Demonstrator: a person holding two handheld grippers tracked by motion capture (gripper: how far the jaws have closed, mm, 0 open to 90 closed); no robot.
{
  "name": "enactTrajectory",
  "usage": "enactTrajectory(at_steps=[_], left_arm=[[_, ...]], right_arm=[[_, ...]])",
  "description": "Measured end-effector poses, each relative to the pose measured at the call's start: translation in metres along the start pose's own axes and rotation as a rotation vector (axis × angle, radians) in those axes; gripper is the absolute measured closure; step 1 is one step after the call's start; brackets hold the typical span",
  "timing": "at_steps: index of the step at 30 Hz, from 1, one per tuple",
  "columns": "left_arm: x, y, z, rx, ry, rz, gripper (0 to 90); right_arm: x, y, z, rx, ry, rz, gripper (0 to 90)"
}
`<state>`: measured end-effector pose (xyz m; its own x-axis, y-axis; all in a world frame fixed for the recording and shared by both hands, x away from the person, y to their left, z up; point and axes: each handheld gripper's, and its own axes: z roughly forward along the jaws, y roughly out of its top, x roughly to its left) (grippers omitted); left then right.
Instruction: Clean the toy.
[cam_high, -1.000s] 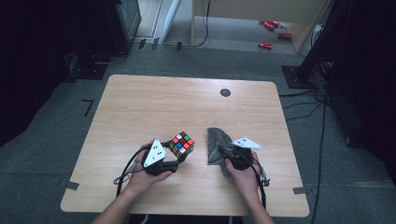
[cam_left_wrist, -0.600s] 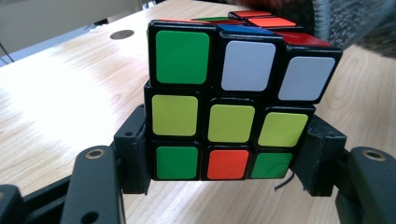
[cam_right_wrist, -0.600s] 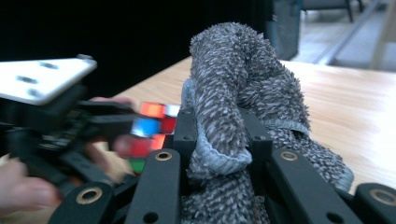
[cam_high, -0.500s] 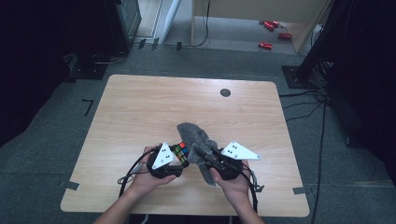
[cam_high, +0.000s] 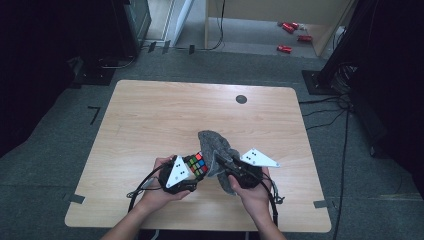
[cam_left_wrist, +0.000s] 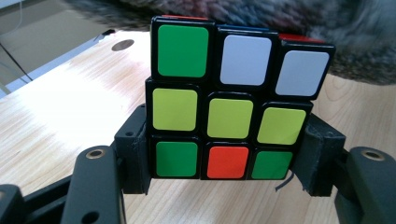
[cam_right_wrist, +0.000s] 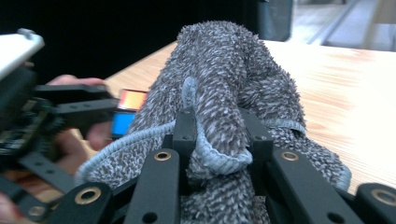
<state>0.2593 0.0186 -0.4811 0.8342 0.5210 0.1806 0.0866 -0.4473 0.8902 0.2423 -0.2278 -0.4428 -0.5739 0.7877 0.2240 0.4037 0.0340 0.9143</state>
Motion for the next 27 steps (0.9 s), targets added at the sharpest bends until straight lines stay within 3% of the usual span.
enactTrajectory(at_steps=[3, 5, 6, 9, 12, 20, 23, 27], left_arm=[[0.002, -0.001, 0.002, 0.027, -0.02, -0.007, 35.3], [0.001, -0.002, 0.005, 0.04, -0.021, -0.027, 35.2], [0.0, -0.002, 0.006, 0.039, -0.042, -0.038, 35.2], [-0.004, 0.002, 0.004, 0.025, -0.05, -0.022, 35.2], [-0.002, 0.001, 0.0, 0.012, -0.044, -0.015, 35.3], [0.002, 0.003, -0.002, -0.014, -0.048, -0.032, 35.2], [0.002, 0.002, 0.0, 0.005, -0.039, -0.029, 35.2], [0.0, 0.002, 0.001, 0.008, -0.046, -0.023, 35.2]], right_arm=[[0.001, 0.002, -0.004, -0.025, 0.022, 0.013, 73.1], [0.01, 0.005, -0.006, -0.051, 0.076, -0.01, 73.0], [0.015, 0.006, -0.005, -0.048, 0.093, -0.022, 73.0], [0.03, 0.005, 0.002, -0.015, 0.136, -0.061, 72.7], [0.025, 0.001, 0.004, -0.022, 0.114, -0.042, 72.7], [-0.004, 0.0, -0.002, -0.01, -0.037, -0.002, 72.8], [0.0, 0.003, -0.006, -0.048, -0.001, 0.003, 72.6], [0.024, 0.007, -0.006, -0.072, 0.093, -0.063, 72.4]])
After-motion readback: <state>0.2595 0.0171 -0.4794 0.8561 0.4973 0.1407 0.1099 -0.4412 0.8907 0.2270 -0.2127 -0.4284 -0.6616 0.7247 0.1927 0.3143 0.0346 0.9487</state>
